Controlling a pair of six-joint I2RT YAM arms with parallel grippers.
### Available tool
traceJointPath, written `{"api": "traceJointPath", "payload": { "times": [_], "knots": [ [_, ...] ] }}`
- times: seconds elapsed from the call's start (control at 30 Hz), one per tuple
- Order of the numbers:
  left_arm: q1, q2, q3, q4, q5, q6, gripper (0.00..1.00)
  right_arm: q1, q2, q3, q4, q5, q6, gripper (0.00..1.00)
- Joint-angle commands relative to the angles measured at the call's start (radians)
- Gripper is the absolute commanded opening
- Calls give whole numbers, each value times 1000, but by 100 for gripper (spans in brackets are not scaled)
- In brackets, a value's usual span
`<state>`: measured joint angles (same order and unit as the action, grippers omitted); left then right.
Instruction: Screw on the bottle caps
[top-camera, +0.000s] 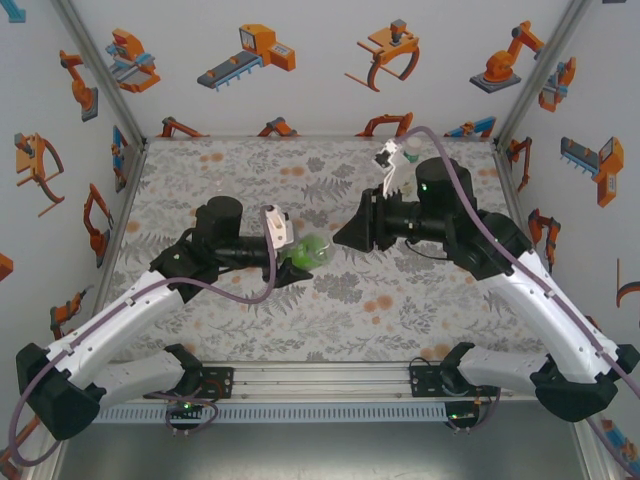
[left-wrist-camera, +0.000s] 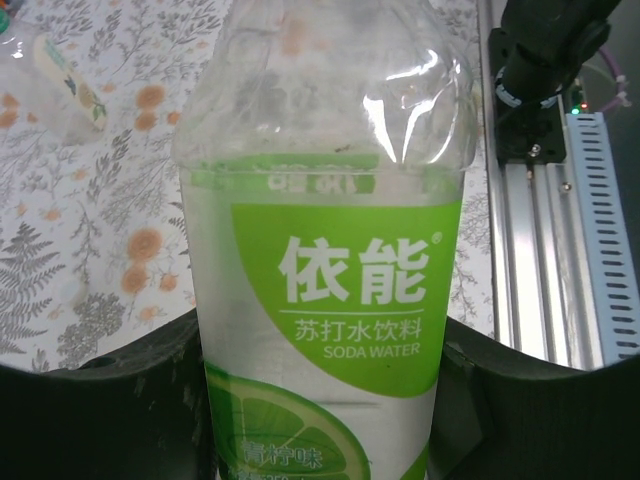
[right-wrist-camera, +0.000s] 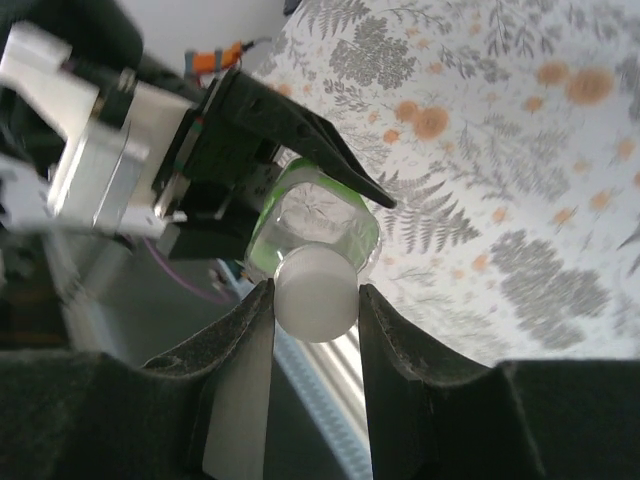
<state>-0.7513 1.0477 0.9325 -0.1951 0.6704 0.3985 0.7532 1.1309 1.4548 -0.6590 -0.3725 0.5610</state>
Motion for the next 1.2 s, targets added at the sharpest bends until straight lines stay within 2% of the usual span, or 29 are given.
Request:
{"api": "traceJointPath", "payload": {
  "times": [0.0,0.13,0.23,0.37,0.43,0.57,0.67,0.8,0.97,1.17],
  "knots": [
    [-1,14,3,118,-92,18,0,18,6,-17,-22,29,403,0],
    [-1,28,6,116,-134,28,0,4,25,-23,-99,75,593,0],
    [-2,47,21,92,-138,43,0,-19,63,-24,-103,10,670,0],
    [-1,58,30,87,-131,54,0,-32,94,16,-103,-37,664,0],
    [0,58,28,89,-115,64,0,-35,88,41,-104,-16,623,7],
    [0,60,26,94,-80,69,0,-36,71,99,-104,39,433,40],
    [-1,61,36,80,-53,67,0,-37,57,140,-99,57,278,52],
    [-1,61,57,41,-31,65,0,-37,42,189,-82,31,50,60],
    [-1,43,72,-10,16,64,0,-37,-1,170,-11,-54,-235,63],
    [-2,14,69,-46,99,47,0,-37,-62,70,53,-345,-696,63]
  ]
}}
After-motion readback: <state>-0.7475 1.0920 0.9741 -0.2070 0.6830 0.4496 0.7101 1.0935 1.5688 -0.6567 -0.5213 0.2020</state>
